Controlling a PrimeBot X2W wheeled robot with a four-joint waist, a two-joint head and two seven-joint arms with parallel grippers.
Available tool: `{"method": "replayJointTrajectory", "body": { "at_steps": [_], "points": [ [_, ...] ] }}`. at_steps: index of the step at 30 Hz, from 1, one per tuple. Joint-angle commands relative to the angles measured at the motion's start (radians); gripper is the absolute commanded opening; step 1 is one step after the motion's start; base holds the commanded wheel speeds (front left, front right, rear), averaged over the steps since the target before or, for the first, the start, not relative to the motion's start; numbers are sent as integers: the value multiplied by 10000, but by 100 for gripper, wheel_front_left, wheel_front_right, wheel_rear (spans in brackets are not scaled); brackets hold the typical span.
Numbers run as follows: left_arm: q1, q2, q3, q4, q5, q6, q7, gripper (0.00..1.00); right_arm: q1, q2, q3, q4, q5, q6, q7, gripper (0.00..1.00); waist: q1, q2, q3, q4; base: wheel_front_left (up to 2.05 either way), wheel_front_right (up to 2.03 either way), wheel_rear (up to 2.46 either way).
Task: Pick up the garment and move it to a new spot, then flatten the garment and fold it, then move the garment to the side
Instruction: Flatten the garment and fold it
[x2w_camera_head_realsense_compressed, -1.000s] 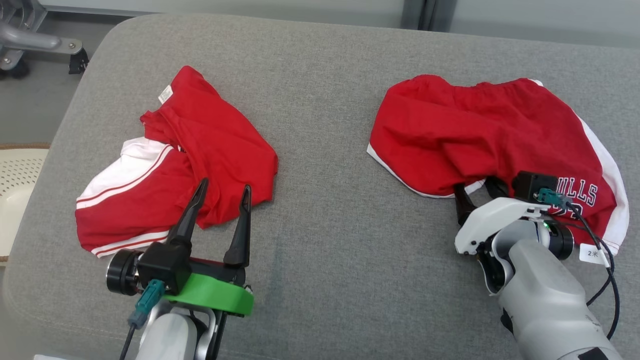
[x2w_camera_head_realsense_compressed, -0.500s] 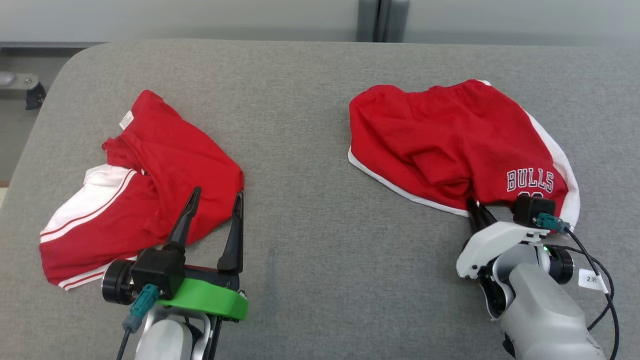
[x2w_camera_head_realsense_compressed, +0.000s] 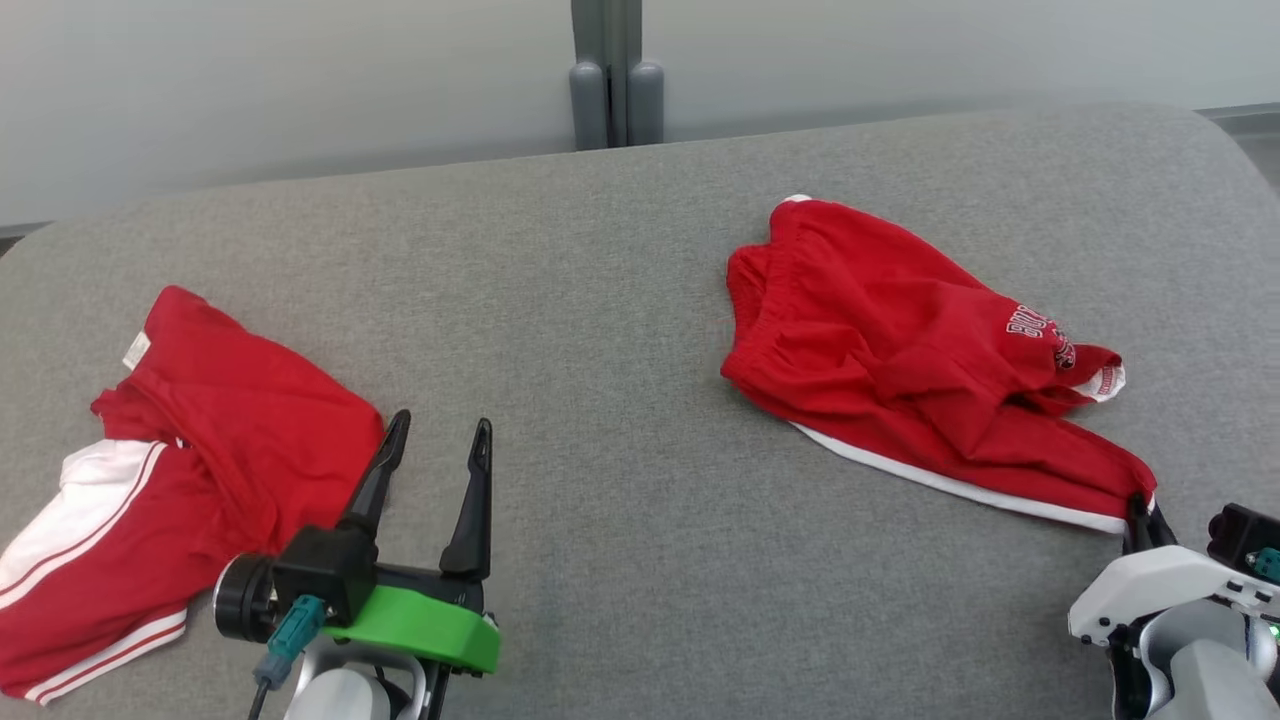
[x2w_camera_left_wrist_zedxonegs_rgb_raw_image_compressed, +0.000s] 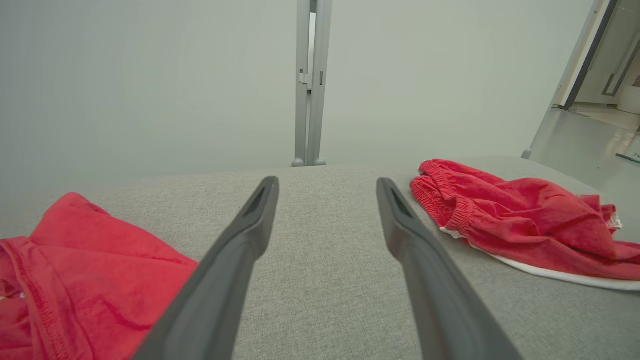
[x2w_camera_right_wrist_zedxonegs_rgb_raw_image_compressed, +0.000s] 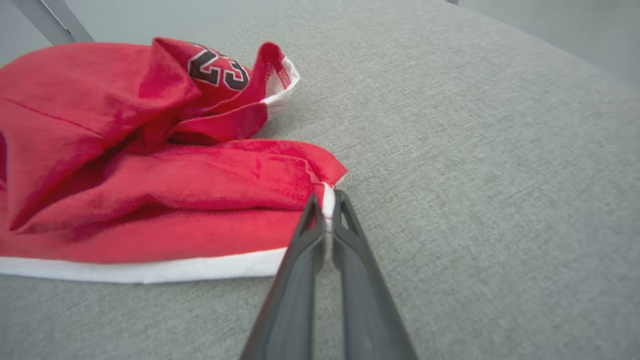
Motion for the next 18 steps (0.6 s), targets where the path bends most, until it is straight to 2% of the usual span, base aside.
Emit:
{"method": "replayJointTrajectory", "body": {
  "at_steps": [1, 2, 3, 4, 5, 6, 10, 13, 18],
  "points": [
    [123, 22, -23, 26, -59, 13, 5, 100, 178, 75, -295, -239, -357, -16, 4, 0, 0, 0, -275, -324, 0, 0, 0],
    [134, 22, -34, 41, -58, 5, 5, 100, 229, 122, -508, -381, -557, -16, 36, 0, 0, 0, -282, -350, 0, 0, 0],
    [139, 21, -45, 58, -61, -1, 5, 100, 259, 194, -638, -607, -781, -15, 28, 24, 0, 0, -291, -373, 0, 0, 0],
    [138, 21, -52, 61, -68, -5, 5, 100, 246, 247, -735, -783, -885, -15, 25, 87, 0, 0, -299, -390, 0, 0, 0],
    [136, 21, -53, 73, -84, -8, 5, 100, 193, 290, -695, -1047, -973, -15, 15, 100, 0, 0, -307, -407, 0, 0, 0],
    [127, 21, -66, 81, -96, -14, 5, 100, 146, 317, -460, -1301, -1016, -15, 4, 100, 0, 0, -314, -412, 0, 0, 0],
    [73, 21, -117, 114, -139, -33, 5, 100, 282, 320, 1206, -2409, 48, -9, -23, 100, 0, 0, -377, -372, 0, 0, 0],
    [57, 21, -155, 76, -192, -2, 5, 100, 739, 313, 2404, -3745, 680, -12, -25, 100, 0, 0, -451, -259, 0, 0, 0],
    [174, 22, -189, 1, -296, 35, 5, 100, 1606, 308, 4233, -5422, 948, -10, -28, 100, 0, 0, -522, -15, 0, 0, 0]
  ]
}}
